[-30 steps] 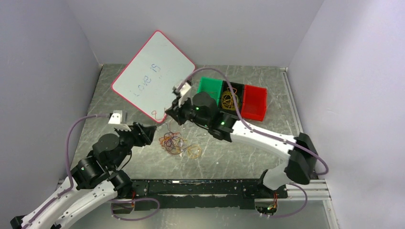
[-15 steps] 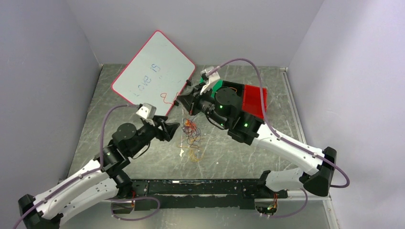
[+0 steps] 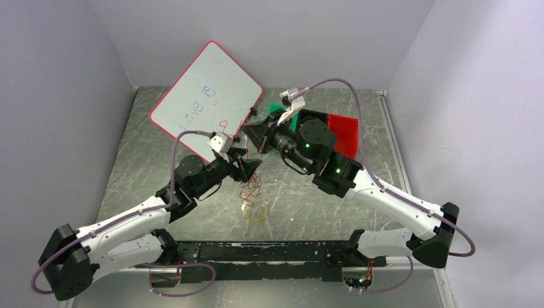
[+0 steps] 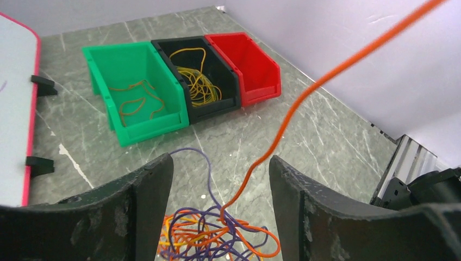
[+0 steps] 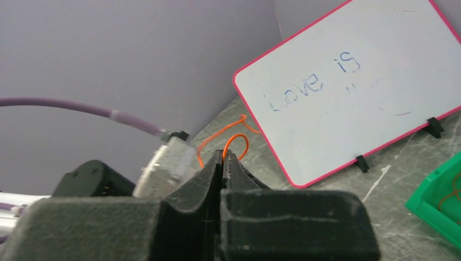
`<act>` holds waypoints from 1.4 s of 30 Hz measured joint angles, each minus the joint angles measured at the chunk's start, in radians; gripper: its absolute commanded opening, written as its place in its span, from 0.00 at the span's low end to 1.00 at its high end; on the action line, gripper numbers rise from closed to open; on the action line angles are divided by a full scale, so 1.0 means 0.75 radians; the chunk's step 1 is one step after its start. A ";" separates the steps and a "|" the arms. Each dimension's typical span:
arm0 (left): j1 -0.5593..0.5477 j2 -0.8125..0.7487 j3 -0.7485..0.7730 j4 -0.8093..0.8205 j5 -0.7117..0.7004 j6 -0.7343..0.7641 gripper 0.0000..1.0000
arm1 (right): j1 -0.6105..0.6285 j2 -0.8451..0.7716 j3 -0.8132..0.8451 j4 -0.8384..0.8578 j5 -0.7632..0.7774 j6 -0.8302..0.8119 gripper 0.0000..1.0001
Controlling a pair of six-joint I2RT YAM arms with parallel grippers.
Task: Untangle the cables
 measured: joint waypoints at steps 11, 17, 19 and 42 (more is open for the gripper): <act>0.000 0.232 -0.075 0.192 0.072 -0.035 0.45 | 0.000 -0.011 0.053 0.007 -0.085 0.036 0.00; 0.000 0.268 -0.224 0.211 0.090 -0.079 0.43 | 0.000 -0.033 0.110 0.007 -0.082 0.019 0.00; 0.000 0.268 -0.254 0.210 0.090 -0.086 0.42 | 0.000 -0.043 0.128 0.007 -0.074 0.001 0.00; 0.000 0.209 -0.481 0.211 0.049 -0.197 0.41 | 0.000 -0.228 0.418 -0.061 0.315 -0.470 0.00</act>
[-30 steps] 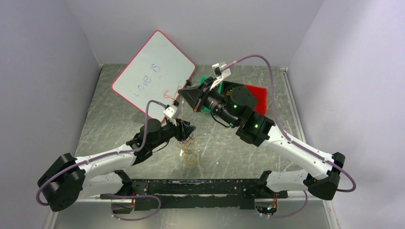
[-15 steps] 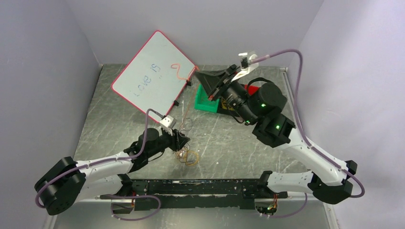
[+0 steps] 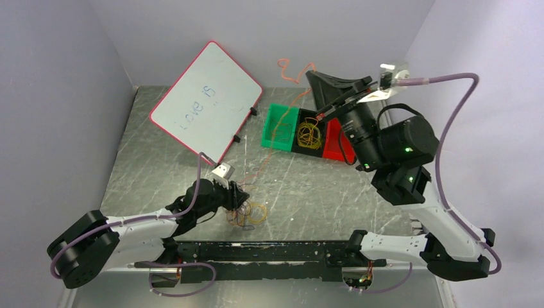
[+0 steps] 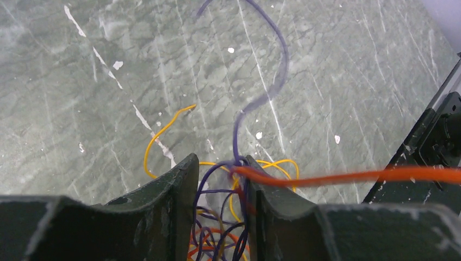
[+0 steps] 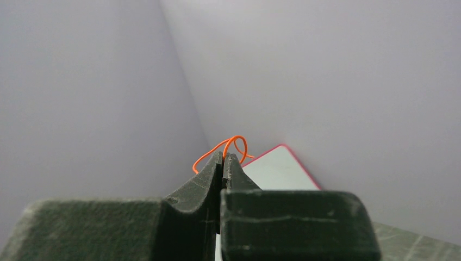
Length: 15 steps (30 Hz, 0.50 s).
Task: Untangle the cables
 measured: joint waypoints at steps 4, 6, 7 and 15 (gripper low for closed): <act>0.000 -0.001 -0.015 -0.003 -0.007 -0.007 0.41 | 0.000 -0.024 0.034 0.013 0.080 -0.084 0.00; 0.000 -0.002 -0.022 -0.004 -0.013 -0.011 0.42 | 0.000 -0.046 0.044 0.028 0.129 -0.139 0.00; 0.000 -0.004 -0.026 -0.004 -0.015 -0.011 0.42 | 0.000 -0.053 0.048 0.034 0.146 -0.161 0.00; 0.000 -0.011 -0.045 -0.008 -0.036 -0.025 0.41 | 0.000 -0.096 0.106 0.088 0.270 -0.330 0.00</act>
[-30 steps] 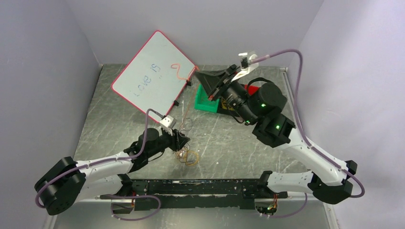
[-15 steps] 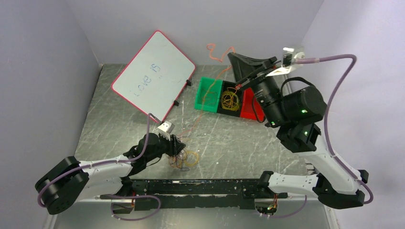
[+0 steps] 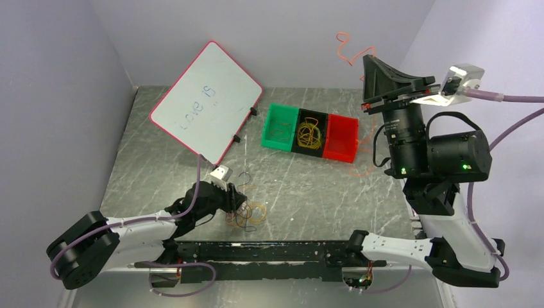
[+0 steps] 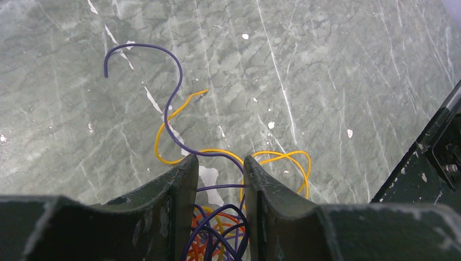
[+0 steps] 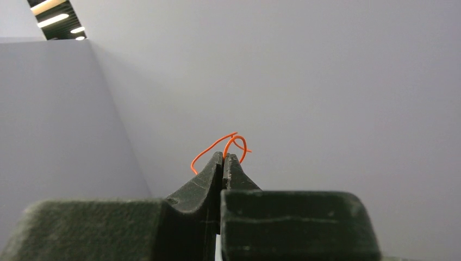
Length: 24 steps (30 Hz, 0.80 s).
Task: Untangle the cables
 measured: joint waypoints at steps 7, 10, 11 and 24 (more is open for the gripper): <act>0.000 -0.006 -0.004 -0.012 -0.004 -0.009 0.42 | 0.000 0.009 0.008 -0.010 0.057 -0.050 0.00; 0.000 -0.032 -0.002 -0.041 -0.020 -0.011 0.42 | 0.000 0.034 0.009 -0.032 0.089 -0.059 0.00; 0.000 -0.041 -0.002 -0.052 -0.028 -0.016 0.42 | 0.000 0.045 0.009 -0.043 0.101 -0.061 0.00; 0.000 -0.146 0.022 -0.207 -0.100 -0.065 0.43 | -0.041 0.338 0.089 -0.315 0.114 -0.019 0.00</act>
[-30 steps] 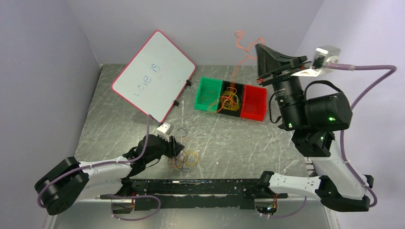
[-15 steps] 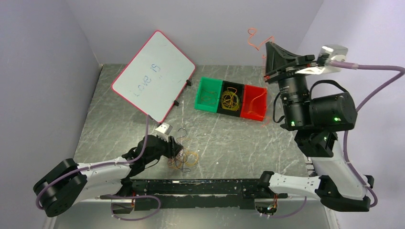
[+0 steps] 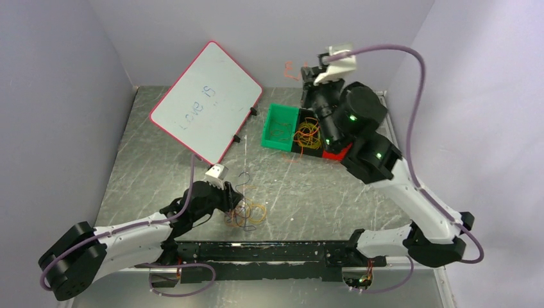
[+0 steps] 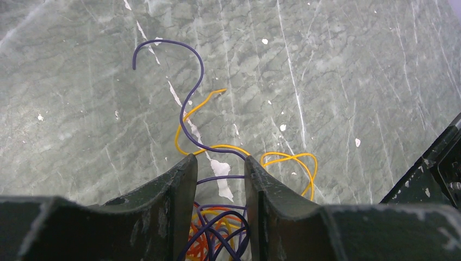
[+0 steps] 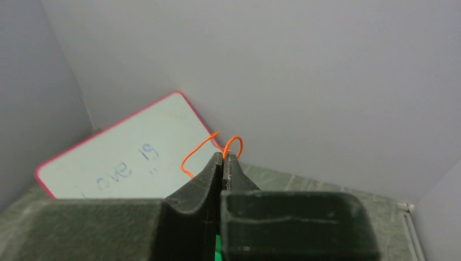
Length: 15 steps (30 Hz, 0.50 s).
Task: Untangle the cables
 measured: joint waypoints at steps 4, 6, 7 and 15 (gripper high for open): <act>0.000 -0.021 0.001 -0.026 -0.005 -0.006 0.43 | -0.158 0.102 0.003 -0.067 -0.145 0.095 0.00; 0.000 -0.027 0.001 -0.035 -0.005 -0.006 0.43 | -0.249 0.145 0.002 -0.076 -0.234 0.147 0.00; 0.000 -0.031 0.001 -0.042 -0.006 -0.006 0.43 | -0.284 0.164 -0.001 -0.075 -0.271 0.169 0.00; 0.000 -0.045 0.001 -0.068 -0.006 -0.006 0.43 | -0.430 0.286 0.005 0.019 -0.478 0.255 0.00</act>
